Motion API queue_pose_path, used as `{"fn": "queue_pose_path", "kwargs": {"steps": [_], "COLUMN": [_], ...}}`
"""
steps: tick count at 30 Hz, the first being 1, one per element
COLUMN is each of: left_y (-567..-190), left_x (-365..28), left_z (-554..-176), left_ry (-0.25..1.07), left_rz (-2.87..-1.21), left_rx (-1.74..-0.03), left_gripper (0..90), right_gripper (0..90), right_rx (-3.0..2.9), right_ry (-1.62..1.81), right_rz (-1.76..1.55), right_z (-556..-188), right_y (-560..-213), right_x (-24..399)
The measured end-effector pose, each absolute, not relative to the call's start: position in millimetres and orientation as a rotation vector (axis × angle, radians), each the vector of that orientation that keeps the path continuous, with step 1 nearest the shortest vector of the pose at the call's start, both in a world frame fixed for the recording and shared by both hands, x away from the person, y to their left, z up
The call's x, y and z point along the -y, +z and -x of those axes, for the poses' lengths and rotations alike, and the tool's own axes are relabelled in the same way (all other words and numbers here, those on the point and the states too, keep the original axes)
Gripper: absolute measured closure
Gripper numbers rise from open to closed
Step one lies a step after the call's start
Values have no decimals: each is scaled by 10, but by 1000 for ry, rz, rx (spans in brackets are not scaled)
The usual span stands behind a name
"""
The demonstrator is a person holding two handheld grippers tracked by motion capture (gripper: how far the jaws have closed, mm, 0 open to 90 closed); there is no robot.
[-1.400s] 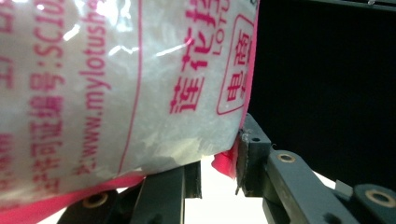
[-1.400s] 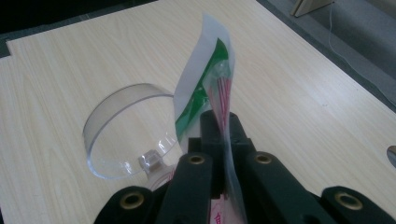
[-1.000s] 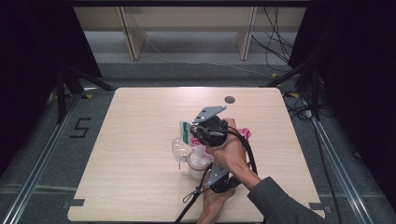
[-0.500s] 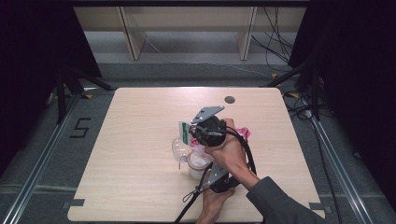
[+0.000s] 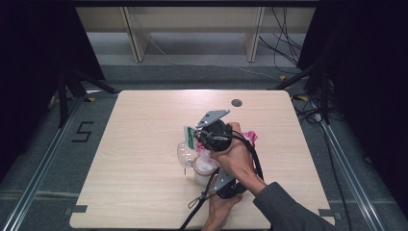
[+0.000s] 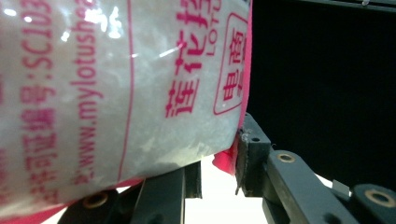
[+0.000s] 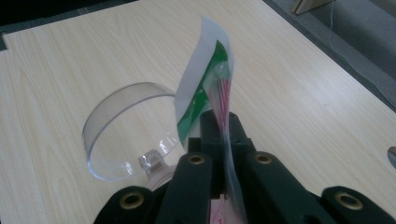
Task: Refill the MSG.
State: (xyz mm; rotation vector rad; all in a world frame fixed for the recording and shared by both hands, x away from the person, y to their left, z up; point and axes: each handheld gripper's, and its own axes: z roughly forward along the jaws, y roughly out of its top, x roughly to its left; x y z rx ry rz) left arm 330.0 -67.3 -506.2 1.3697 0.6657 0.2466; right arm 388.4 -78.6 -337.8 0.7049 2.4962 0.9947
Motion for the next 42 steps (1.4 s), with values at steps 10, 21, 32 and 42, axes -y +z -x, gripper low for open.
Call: {"fn": "queue_pose_path", "kwargs": {"steps": [10, 21, 32, 42], "left_y": [-5056, -5063, -5060, -5059], "left_x": [678, 644, 667, 664], "left_z": [-3280, -3284, -3272, -3278], "left_ry": [244, 258, 237, 219], "left_rz": [-1362, -1410, -1389, -1377], "left_rx": [-709, -687, -687, -682], "left_gripper": [745, 745, 745, 745], "right_gripper": [900, 900, 900, 900], "right_rx": [-2499, -2493, -2488, -2494], "right_ry": [993, 970, 992, 963], "right_rz": [-736, -743, -732, -740], "right_z": [-3872, -3884, -3883, -3885], "right_y": [-3360, -3397, -3406, -3414], "right_x": [791, 780, 786, 764]}}
